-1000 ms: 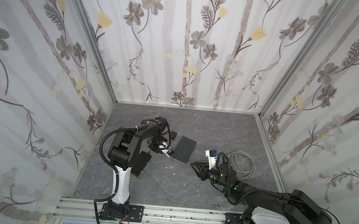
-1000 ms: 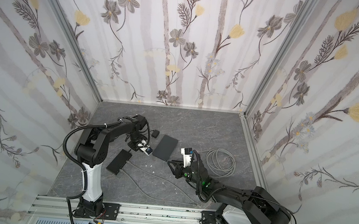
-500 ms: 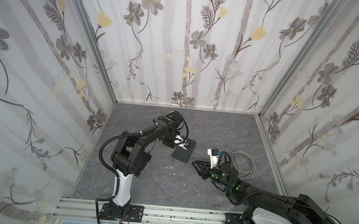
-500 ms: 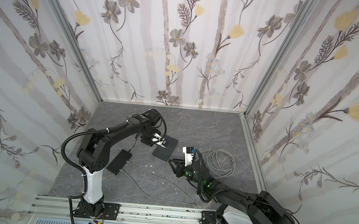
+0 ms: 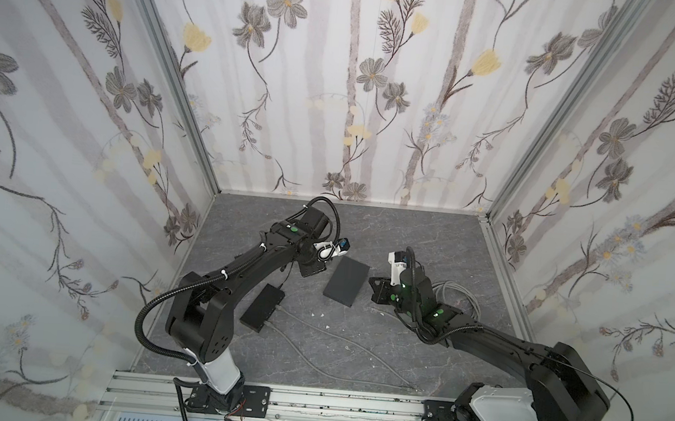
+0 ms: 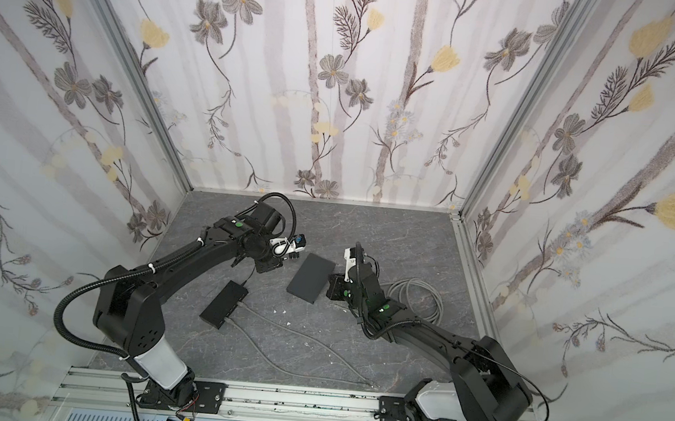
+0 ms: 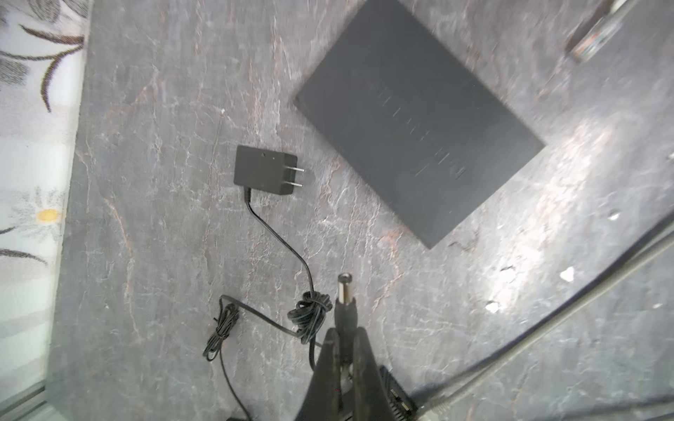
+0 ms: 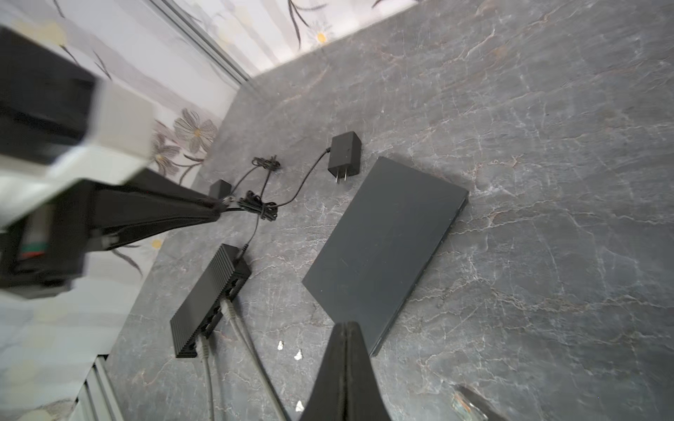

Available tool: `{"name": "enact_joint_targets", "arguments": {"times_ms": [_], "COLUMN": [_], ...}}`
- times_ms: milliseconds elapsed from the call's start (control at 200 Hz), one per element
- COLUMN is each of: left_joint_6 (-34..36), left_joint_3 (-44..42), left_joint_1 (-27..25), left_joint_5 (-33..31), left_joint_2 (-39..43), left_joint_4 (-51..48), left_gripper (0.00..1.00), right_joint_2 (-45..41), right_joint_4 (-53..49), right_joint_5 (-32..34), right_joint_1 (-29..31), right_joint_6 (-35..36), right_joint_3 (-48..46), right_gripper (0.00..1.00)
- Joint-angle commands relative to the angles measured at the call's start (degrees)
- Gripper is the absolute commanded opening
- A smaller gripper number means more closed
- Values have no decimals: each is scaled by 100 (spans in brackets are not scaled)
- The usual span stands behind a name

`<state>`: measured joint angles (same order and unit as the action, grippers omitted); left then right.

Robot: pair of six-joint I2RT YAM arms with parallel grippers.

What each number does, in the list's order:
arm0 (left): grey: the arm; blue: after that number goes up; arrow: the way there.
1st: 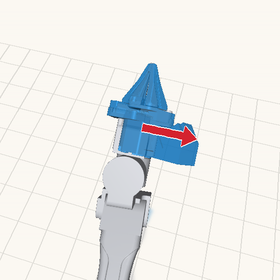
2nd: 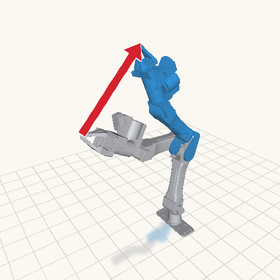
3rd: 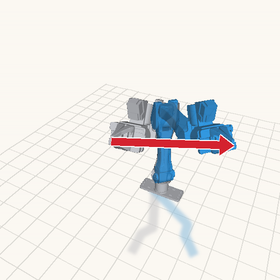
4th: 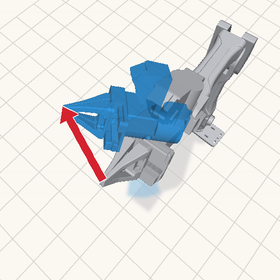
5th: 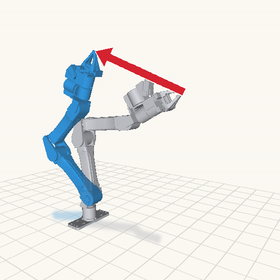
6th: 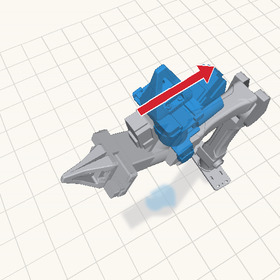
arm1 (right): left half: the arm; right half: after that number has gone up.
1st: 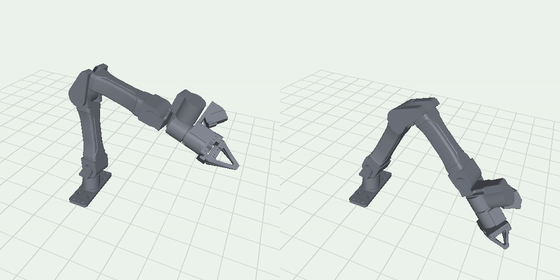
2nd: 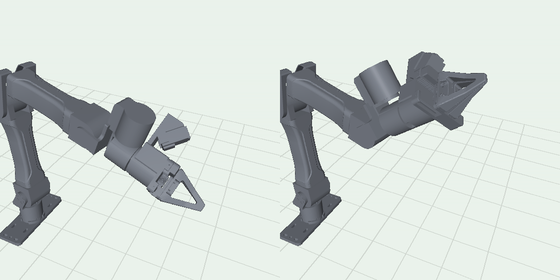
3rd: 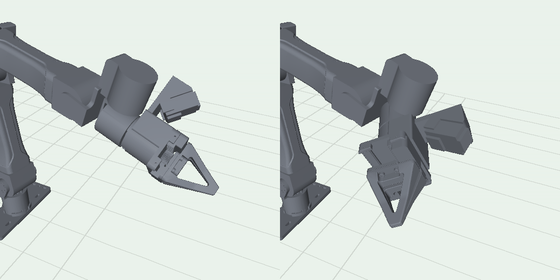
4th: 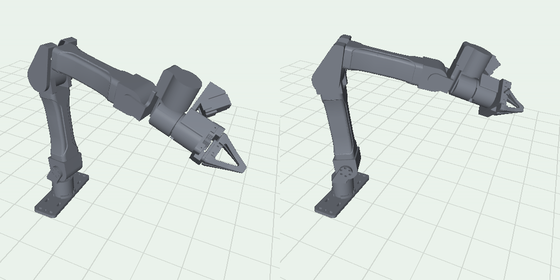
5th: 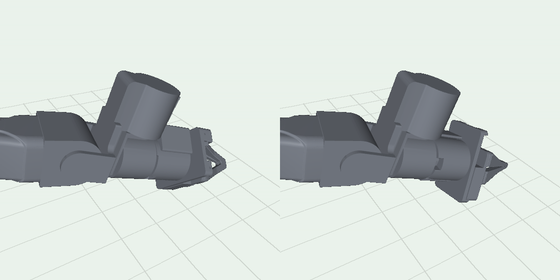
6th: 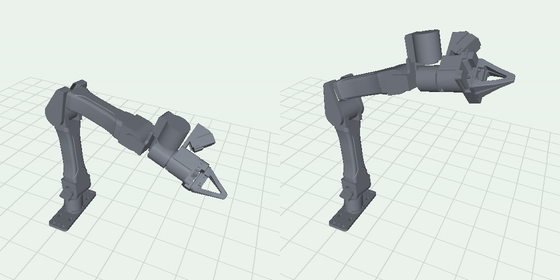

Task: Insert the plug into the switch port
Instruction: 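Lift the barrel plug with the left gripper while the right reaches the flat switch, then carry the barrel plug to the flat switch with the left while the right holds it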

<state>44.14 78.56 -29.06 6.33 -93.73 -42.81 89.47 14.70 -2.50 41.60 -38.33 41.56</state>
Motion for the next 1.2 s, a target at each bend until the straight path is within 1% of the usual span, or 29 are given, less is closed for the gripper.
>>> {"name": "enact_joint_targets", "arguments": {"times_ms": [0,125,265,355,495,595,715,794,934,1029,1144,1194], "left_joint_6": [-539,-561,-529,-488,-463,-460,-468,-459,-426,-408,-376,-371], "left_joint_3": [-162,13,139,72,97,90,80,80,67,62,70,82], "left_joint_1": [22,45,162,173,177,186,189,210,216,216,210,208], "left_joint_5": [459,545,546,532,489,492,510,497,429,415,417,454], "left_joint_2": [288,226,84,86,97,166,200,197,169,153,96,76], "left_joint_4": [610,638,492,525,466,481,493,475,449,416,379,340], "left_gripper": [0,0,0,0,0,0,0,0,0,0,0,0], "right_joint_2": [869,2019,3118,3615,4008,4019,3893,3749,3422,3137,2844,2744], "right_joint_4": [-162,-245,-484,-814,-1581,-1829,-1852,-1781,-1234,-1004,-853,-762], "right_joint_5": [-659,-1213,-1309,-1103,-465,-112,-35,-101,-393,-402,-418,-535], "right_joint_1": [6,78,193,288,405,436,410,360,196,136,95,93], "right_joint_6": [-130,-522,-893,-1013,-1241,-1419,-1494,-1515,-1659,-1696,-1681,-1614], "right_joint_3": [855,2023,3152,3698,4187,4058,3641,3306,2483,2028,1697,1631], "right_gripper": [0,0,0,0,0,0,0,0,0,0,0,0]}}
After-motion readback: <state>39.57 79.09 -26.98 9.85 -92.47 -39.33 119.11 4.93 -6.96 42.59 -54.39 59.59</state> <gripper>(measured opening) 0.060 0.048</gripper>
